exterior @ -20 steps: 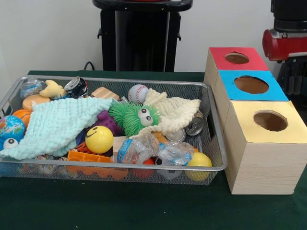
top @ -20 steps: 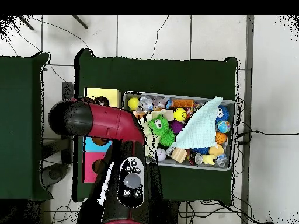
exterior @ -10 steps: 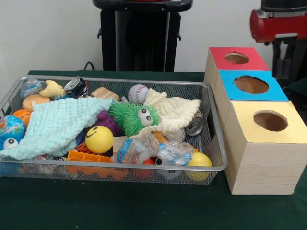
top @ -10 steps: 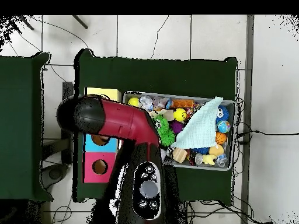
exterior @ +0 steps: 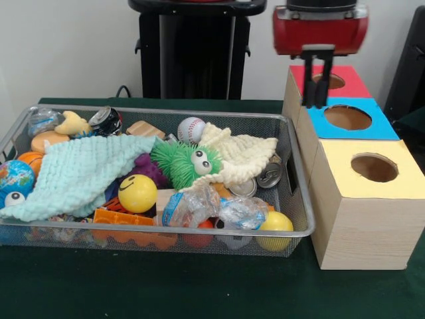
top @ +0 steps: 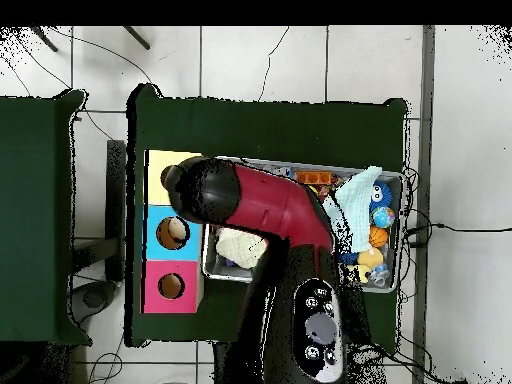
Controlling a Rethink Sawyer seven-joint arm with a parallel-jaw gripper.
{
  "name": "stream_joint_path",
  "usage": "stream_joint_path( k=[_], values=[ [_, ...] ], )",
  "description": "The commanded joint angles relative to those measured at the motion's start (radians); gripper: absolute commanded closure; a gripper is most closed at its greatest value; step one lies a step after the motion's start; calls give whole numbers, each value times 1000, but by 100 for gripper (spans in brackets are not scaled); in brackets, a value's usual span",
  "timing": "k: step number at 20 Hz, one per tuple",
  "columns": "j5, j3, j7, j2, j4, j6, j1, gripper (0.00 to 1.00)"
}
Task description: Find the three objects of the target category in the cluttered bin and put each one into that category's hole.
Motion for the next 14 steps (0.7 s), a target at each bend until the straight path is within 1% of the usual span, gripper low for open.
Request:
stream_joint_path(
  k=[1,5,7,8,14],
  values=[
    [-128,84,-138,9,3,109,-120,100],
    [-180,100,-144,12,11,99,-154,100],
    [-194,110,-137,15,-8,114,-163,100],
    [-202,113,-135,8,3,114,-167,100],
    [-237,142,-134,14,-12,116,-195,100]
  ],
)
